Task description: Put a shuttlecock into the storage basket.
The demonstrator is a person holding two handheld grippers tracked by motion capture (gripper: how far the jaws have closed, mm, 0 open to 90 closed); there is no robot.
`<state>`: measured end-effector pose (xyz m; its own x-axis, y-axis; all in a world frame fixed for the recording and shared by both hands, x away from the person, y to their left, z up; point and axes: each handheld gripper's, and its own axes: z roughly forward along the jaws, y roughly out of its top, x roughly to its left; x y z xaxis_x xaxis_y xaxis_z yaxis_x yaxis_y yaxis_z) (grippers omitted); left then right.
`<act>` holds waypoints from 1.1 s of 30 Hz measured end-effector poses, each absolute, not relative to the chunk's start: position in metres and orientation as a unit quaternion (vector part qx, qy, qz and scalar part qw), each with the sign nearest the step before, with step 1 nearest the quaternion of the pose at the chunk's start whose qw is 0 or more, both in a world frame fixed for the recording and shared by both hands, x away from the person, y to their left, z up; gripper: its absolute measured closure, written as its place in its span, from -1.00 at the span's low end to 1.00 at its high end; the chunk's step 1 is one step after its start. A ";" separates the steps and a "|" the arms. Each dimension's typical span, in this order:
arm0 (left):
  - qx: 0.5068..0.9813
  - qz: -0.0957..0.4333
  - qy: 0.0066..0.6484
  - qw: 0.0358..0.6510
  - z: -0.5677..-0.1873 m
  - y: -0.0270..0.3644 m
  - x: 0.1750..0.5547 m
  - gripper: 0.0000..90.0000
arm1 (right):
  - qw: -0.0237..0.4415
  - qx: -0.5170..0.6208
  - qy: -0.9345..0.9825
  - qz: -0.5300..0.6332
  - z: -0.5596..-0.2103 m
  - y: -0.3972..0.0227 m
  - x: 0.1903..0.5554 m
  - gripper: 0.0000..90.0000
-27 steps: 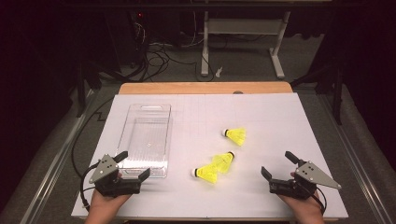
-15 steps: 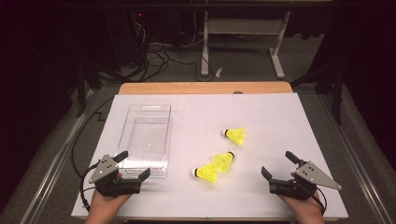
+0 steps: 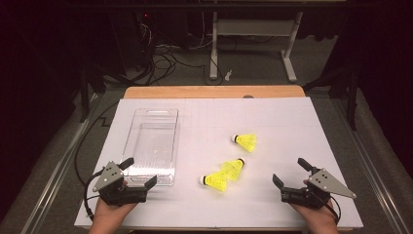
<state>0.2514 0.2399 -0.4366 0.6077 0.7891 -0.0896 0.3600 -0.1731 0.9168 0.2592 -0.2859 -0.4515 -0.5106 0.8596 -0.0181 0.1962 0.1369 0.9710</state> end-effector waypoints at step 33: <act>0.686 0.250 0.458 0.507 -0.435 0.314 0.235 -0.98 | 0.310 0.388 0.685 0.533 -0.452 -0.286 0.260 -1.00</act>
<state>0.2354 0.3142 -0.4350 0.4556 0.8820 -0.1208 0.3753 -0.0673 0.9245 0.2599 -0.2864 -0.4522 -0.5060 0.8624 -0.0117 0.2010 0.1311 0.9708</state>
